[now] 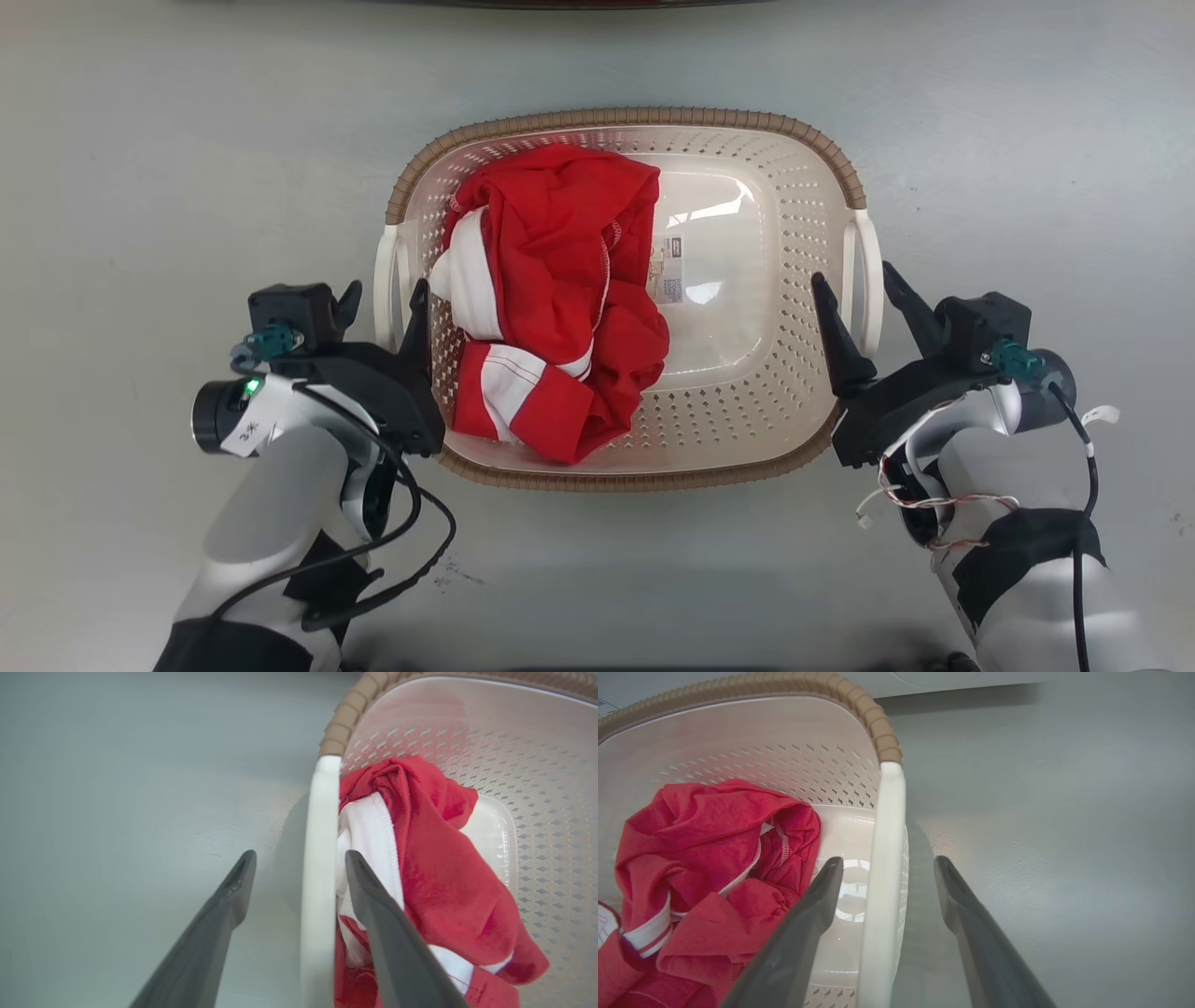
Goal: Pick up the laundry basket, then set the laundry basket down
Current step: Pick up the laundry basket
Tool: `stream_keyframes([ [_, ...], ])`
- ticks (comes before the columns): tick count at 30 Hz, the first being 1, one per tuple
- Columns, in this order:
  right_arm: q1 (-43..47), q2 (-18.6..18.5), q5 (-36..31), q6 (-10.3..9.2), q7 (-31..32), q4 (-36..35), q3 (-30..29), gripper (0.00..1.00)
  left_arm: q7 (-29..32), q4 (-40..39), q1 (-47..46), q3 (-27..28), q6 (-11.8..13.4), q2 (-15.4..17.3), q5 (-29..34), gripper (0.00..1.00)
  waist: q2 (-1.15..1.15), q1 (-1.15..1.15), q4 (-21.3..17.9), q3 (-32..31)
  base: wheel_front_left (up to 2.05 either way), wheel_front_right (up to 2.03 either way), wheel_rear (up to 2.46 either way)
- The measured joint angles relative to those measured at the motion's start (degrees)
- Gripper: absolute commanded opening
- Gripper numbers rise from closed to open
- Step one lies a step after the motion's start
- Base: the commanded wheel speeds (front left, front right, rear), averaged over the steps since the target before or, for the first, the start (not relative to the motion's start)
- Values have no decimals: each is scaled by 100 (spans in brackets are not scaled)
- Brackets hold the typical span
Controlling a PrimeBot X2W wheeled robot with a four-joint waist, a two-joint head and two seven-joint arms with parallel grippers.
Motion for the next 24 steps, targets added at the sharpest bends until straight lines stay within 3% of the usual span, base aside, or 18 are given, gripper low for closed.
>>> stream_keyframes([
  [1,-38,2,1,2,-1,25,1,77,5,47,-60,-16,-29,-5,0,68,0,0,2,8,0,0,0],
  [2,-80,4,1,3,-1,71,4,0,35,87,-112,-19,-73,-11,-2,0,0,0,3,14,0,0,0],
  [13,-272,57,36,40,-49,491,40,0,52,549,-253,-70,-253,-92,-197,0,0,0,5,-41,0,0,0],
  [24,-322,94,163,120,-42,1116,90,0,168,1013,-295,-189,-404,-179,-245,0,0,0,3,-487,0,0,0],
])
